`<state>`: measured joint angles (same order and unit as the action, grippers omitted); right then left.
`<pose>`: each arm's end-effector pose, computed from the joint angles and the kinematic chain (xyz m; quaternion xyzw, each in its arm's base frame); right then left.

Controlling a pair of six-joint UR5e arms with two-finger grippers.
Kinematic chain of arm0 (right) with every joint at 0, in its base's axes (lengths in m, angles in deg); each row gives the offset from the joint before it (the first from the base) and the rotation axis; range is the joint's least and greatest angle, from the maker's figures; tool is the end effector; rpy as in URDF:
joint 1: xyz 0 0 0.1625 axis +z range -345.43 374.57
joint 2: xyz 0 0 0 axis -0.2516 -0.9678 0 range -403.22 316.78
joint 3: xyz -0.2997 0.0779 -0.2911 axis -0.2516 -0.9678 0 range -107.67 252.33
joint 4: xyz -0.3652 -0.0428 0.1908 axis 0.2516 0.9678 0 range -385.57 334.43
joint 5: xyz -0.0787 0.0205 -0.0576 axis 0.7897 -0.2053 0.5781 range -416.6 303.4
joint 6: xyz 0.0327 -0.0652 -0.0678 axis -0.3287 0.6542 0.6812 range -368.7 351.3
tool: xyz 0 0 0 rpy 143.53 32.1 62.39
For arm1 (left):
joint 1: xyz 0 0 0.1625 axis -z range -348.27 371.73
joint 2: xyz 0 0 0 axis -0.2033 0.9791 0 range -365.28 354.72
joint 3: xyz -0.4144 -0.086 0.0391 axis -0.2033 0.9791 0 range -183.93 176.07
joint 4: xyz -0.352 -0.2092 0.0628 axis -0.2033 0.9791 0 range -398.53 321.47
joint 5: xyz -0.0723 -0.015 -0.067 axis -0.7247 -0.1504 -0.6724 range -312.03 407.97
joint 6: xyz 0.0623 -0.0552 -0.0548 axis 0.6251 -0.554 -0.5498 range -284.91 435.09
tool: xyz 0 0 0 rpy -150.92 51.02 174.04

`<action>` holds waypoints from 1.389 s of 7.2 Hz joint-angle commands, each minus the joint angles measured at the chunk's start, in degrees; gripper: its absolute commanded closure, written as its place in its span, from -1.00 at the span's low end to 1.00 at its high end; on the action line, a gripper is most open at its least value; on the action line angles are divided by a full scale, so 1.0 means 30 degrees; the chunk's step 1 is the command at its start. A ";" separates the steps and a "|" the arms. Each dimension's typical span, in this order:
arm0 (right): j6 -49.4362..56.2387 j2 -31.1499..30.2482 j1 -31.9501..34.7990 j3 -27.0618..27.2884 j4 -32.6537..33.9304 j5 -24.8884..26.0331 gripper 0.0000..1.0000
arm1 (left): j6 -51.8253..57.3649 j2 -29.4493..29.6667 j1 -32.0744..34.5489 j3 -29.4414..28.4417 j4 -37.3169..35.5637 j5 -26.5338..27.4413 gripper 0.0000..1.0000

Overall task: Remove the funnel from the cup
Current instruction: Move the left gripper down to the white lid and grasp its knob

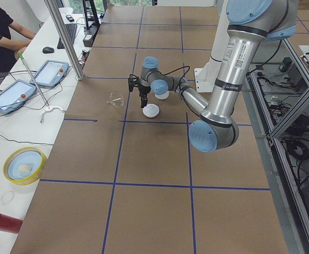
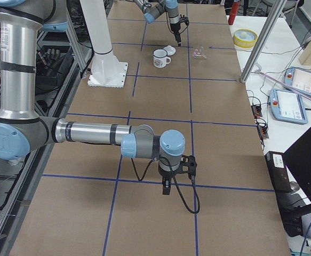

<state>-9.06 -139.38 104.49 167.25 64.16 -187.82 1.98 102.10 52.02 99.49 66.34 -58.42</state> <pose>0.0670 -0.4451 0.6701 -0.0093 -0.3519 0.0052 0.9360 0.3911 -0.4694 0.3627 0.0685 0.4001 -0.1307 0.9045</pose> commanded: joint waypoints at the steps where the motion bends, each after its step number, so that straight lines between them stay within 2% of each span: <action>1: 0.0000 0.0000 0.0000 0.0001 0.0000 0.0000 -1.00 | -0.0005 -0.0460 -0.0098 0.0037 0.0024 -0.0045 -0.98; 6: 0.0000 0.0000 0.0000 0.0001 0.0000 0.0000 -1.00 | -0.0034 -0.0433 -0.1268 -0.0021 -0.0150 -0.0045 -0.77; 9: 0.0000 0.0000 0.0000 0.0001 0.0000 0.0000 -1.00 | -0.0034 -0.0433 -0.1623 0.0009 -0.0151 -0.0045 -0.50; 10: 0.0000 0.0000 0.0000 0.0001 0.0000 0.0000 -1.00 | -0.0063 -0.0433 -0.1623 0.0009 -0.0180 -0.0016 -0.31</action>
<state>-9.05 -139.38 104.49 167.25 64.16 -187.83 1.85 100.81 47.25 99.51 65.87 -58.54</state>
